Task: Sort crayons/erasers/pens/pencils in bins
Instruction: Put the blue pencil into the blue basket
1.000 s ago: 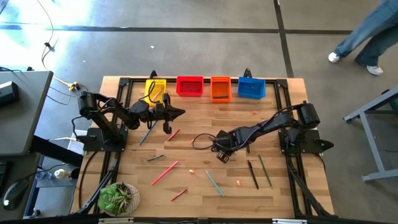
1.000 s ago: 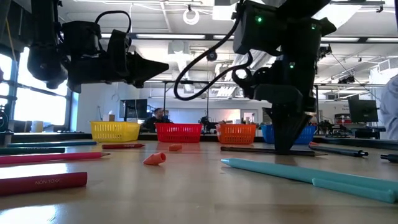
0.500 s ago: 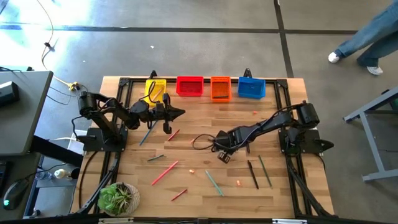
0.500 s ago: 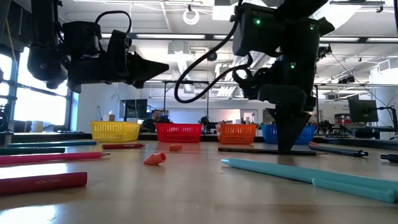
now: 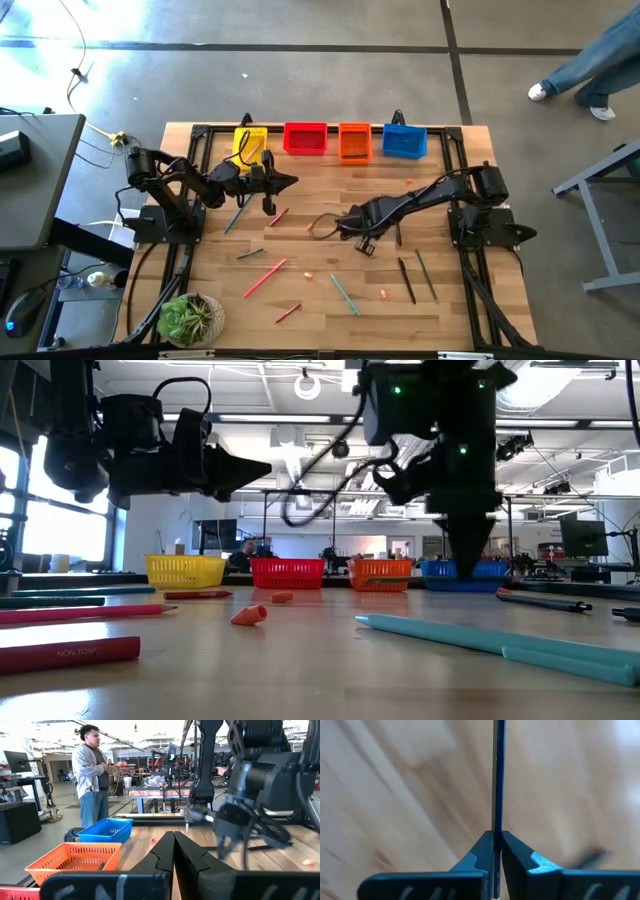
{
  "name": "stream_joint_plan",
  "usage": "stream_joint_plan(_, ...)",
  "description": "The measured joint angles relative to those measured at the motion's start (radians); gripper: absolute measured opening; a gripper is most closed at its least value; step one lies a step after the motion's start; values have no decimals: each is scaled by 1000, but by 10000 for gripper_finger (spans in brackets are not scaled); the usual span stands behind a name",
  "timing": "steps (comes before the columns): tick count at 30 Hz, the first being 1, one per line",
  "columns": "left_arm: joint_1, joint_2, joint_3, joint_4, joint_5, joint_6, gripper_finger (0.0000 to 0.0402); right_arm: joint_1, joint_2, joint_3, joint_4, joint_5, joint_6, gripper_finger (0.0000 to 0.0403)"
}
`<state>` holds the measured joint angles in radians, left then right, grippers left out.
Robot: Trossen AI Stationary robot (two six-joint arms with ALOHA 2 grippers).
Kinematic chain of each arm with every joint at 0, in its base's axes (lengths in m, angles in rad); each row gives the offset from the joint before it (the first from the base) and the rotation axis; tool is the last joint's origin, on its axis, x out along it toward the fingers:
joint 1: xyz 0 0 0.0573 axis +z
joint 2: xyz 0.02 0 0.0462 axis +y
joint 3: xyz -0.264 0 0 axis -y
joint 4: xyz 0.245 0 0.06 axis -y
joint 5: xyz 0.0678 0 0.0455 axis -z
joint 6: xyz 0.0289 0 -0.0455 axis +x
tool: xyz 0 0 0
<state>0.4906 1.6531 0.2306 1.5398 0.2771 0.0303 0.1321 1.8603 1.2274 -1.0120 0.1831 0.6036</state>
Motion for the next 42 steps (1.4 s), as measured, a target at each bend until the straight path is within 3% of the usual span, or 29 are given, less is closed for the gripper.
stream_joint_plan(4, 0, 0, 0, -3, 0, 0, 0, -22, 1, 86, -118, 59, -43, 12)
stream_joint_plan(10, 0, 0, 0, -3, 0, 0, 0, -87, 0, 245, -328, 246, -146, 12)
stream_joint_plan(14, 0, 0, 0, -3, 0, 0, 0, -180, -4, 308, -432, 370, -262, 12)
stream_joint_plan(17, 0, 0, 0, -3, 12, 0, 0, -284, -41, 275, -436, 416, -382, 12)
stream_joint_plan(22, 0, 0, 0, -5, 35, 0, 0, -513, -174, 104, -262, 415, -624, 12)
stream_joint_plan(26, 0, 0, 0, -10, 34, 6, 0, -709, -283, -53, -42, 337, -836, 12)
stream_joint_plan(31, 0, 0, 0, -10, 29, 7, 0, -898, -315, -157, 83, 268, -976, 12)
stream_joint_plan(42, 1, 0, 0, -17, 26, 11, 0, -1013, -289, -168, 165, 180, -1030, 12)
